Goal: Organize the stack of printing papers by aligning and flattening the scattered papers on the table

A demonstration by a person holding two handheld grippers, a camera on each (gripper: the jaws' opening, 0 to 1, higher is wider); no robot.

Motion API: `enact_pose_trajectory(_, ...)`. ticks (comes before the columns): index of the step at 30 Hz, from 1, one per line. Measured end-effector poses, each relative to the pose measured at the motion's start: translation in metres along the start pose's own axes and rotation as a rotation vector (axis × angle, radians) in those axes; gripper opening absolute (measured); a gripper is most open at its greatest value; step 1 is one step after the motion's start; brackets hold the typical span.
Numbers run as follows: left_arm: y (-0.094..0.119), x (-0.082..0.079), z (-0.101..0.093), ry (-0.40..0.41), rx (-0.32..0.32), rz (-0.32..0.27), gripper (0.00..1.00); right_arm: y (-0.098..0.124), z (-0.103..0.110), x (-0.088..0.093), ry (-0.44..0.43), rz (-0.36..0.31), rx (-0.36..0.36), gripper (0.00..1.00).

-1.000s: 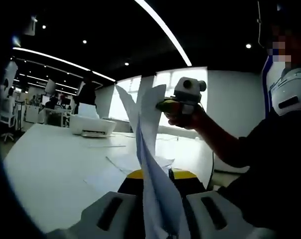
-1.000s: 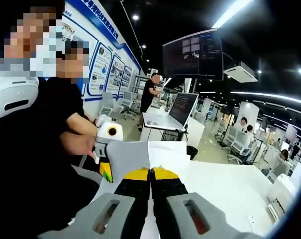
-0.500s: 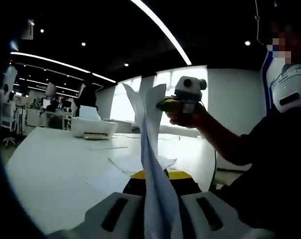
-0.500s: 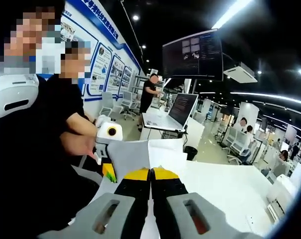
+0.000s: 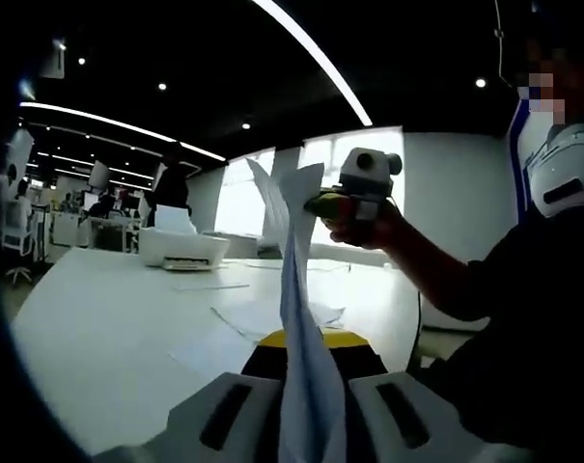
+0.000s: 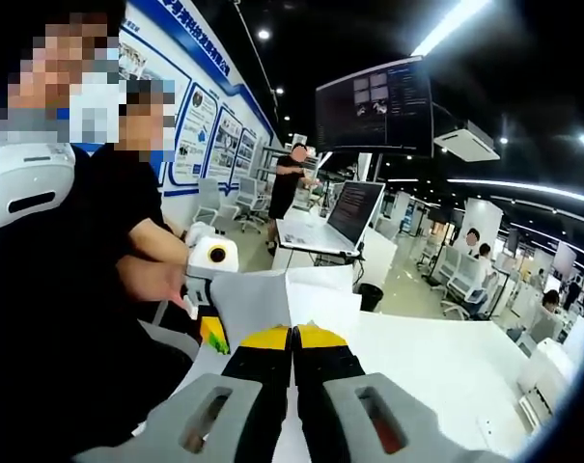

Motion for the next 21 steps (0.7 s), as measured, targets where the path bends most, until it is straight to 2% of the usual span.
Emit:
enact_pose_trajectory(10, 0.0025, 0.0014, 0.0009, -0.001, -0.021, -0.005, 0.06, -0.0013, 0.0025, 0.0011, 0.002, -0.004, 0.001, 0.00)
enact_pose_trajectory(21, 0.0040, 0.0005, -0.0001, -0.010, -0.012, -0.017, 0.06, 0.0010, -0.0017, 0.0013, 0.028, -0.023, 0.046, 0.00)
Point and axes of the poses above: the point that each gripper's makers call its tool centre point, and the gripper's own axes: y roughly backward along the fingers, z roughly to its left, x roughly out of its underside, the point moved 10 cm from there along y, roughly backward along the fingers, and after that the axes turned 12 degrees about x, right-handed, at the moved point
